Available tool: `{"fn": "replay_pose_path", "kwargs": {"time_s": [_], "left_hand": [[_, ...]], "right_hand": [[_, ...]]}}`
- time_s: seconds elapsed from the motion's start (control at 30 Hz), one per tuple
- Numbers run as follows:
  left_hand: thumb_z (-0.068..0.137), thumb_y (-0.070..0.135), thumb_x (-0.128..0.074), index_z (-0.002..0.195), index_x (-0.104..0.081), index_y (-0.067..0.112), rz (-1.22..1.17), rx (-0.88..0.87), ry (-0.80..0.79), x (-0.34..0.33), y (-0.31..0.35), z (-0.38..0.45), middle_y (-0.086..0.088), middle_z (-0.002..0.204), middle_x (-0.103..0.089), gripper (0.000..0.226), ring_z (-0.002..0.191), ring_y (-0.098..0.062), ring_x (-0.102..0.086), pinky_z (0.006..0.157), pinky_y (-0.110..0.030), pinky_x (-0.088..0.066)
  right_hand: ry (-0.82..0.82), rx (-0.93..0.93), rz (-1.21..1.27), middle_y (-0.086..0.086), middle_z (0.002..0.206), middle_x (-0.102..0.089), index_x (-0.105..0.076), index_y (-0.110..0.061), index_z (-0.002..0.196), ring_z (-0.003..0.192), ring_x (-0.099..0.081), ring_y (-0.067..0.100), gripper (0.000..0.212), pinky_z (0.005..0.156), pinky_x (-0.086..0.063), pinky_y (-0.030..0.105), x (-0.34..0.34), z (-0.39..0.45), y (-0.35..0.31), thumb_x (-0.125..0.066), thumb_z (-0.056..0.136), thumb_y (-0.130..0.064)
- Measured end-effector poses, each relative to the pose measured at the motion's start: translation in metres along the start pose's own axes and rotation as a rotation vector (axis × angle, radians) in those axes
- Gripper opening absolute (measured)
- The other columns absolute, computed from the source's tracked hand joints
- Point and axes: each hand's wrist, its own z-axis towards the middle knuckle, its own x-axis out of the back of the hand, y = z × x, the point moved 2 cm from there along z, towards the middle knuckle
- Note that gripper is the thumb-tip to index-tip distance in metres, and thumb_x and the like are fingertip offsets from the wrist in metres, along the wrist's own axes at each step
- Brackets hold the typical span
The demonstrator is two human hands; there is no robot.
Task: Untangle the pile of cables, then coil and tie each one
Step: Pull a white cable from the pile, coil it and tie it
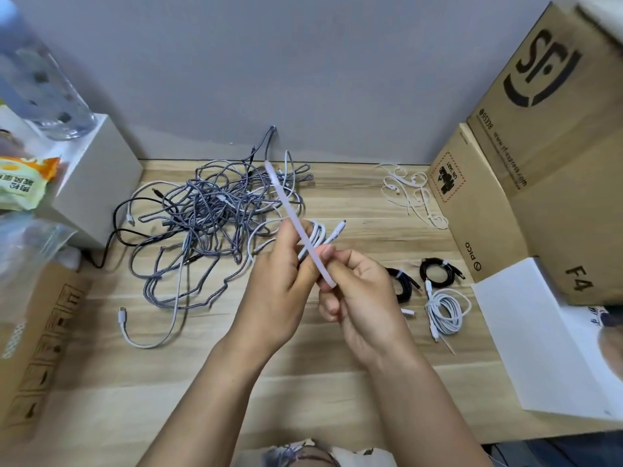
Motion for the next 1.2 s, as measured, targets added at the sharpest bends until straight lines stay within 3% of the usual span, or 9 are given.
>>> {"fn": "replay_pose_path", "kwargs": {"time_s": [0.23, 0.37, 0.47, 0.57, 0.7, 0.93, 1.0, 1.1, 1.2], "left_hand": [[0.089, 0.035, -0.049, 0.086, -0.044, 0.027, 0.067, -0.022, -0.021, 0.006, 0.005, 0.000, 0.018, 0.067, -0.057, 0.010, 0.058, -0.001, -0.049, 0.054, -0.015, -0.037], [0.082, 0.054, -0.046, 0.092, -0.048, 0.023, 0.066, 0.003, -0.028, 0.008, 0.001, 0.001, -0.005, 0.076, -0.061, 0.032, 0.068, -0.022, -0.055, 0.067, -0.038, -0.046], [0.082, 0.054, -0.050, 0.091, -0.050, 0.023, -0.012, 0.042, -0.068, 0.008, -0.001, 0.002, -0.009, 0.078, -0.064, 0.032, 0.073, -0.029, -0.059, 0.069, -0.048, -0.049], [0.085, 0.045, -0.056, 0.089, -0.052, 0.022, -0.085, 0.059, -0.111, 0.008, 0.000, 0.003, 0.010, 0.070, -0.064, 0.024, 0.064, -0.004, -0.057, 0.061, -0.024, -0.043], [0.090, 0.033, -0.052, 0.087, -0.051, 0.017, -0.143, 0.097, -0.138, 0.006, 0.006, 0.003, 0.022, 0.059, -0.058, 0.017, 0.056, 0.006, -0.053, 0.055, -0.007, -0.036], [0.085, 0.050, -0.046, 0.072, -0.056, 0.019, 0.131, 0.057, -0.069, 0.014, 0.001, 0.003, 0.002, 0.056, -0.052, 0.035, 0.057, -0.020, -0.048, 0.060, -0.042, -0.043], [0.082, 0.057, -0.041, 0.072, -0.057, 0.017, 0.184, 0.045, -0.036, 0.018, -0.002, 0.003, -0.006, 0.059, -0.049, 0.045, 0.058, -0.024, -0.044, 0.060, -0.041, -0.040], [0.085, 0.052, -0.045, 0.066, -0.053, 0.023, 0.249, 0.037, -0.049, 0.019, -0.001, 0.003, 0.012, 0.056, -0.050, 0.036, 0.053, -0.009, -0.039, 0.052, -0.025, -0.032], [0.085, 0.055, -0.044, 0.077, -0.062, 0.021, 0.230, 0.062, -0.098, 0.016, -0.004, 0.001, 0.015, 0.069, -0.064, 0.039, 0.064, -0.008, -0.056, 0.065, -0.031, -0.048]], "right_hand": [[-0.183, -0.283, 0.319, 0.000, 0.053, -0.050, -0.062, -0.008, 0.070, 0.037, -0.044, 0.003, 0.016, 0.035, -0.037, 0.013, -0.002, -0.005, -0.005, -0.053, 0.081, -0.001], [-0.245, -0.467, 0.724, 0.006, 0.052, -0.050, -0.064, 0.004, 0.071, 0.033, -0.047, 0.010, 0.035, 0.031, -0.040, 0.017, -0.005, -0.001, -0.003, -0.077, 0.042, 0.017], [-0.262, -0.529, 0.866, 0.011, 0.054, -0.052, -0.063, 0.012, 0.074, 0.034, -0.050, 0.016, 0.039, 0.031, -0.042, 0.020, -0.001, 0.001, -0.002, -0.077, 0.041, 0.026], [-0.286, -0.515, 0.872, 0.012, 0.056, -0.053, -0.062, 0.010, 0.075, 0.035, -0.051, 0.016, 0.035, 0.032, -0.043, 0.022, 0.001, 0.001, -0.001, -0.076, 0.046, 0.024], [-0.267, -0.394, 0.643, 0.002, 0.056, -0.051, -0.069, -0.001, 0.068, 0.036, -0.045, 0.005, 0.013, 0.036, -0.039, 0.015, -0.004, -0.003, -0.006, -0.073, 0.057, 0.003], [-0.136, -0.053, 0.077, 0.002, 0.055, -0.058, -0.059, -0.010, 0.080, 0.039, -0.049, 0.010, 0.012, 0.040, -0.041, 0.017, -0.003, -0.009, -0.005, -0.051, 0.089, -0.005], [-0.045, 0.129, -0.147, -0.003, 0.055, -0.060, -0.059, -0.011, 0.080, 0.041, -0.049, 0.009, 0.014, 0.043, -0.042, 0.018, -0.001, -0.011, -0.009, -0.054, 0.090, -0.002], [0.007, 0.355, -0.281, -0.009, 0.065, -0.066, -0.063, -0.016, 0.079, 0.054, -0.052, 0.003, 0.008, 0.055, -0.044, 0.019, 0.001, -0.013, -0.019, -0.064, 0.086, -0.012], [-0.032, 0.437, -0.370, -0.004, 0.077, -0.066, -0.066, -0.023, 0.079, 0.069, -0.057, 0.006, 0.008, 0.067, -0.046, 0.018, -0.004, -0.014, -0.025, -0.066, 0.077, -0.031]]}}
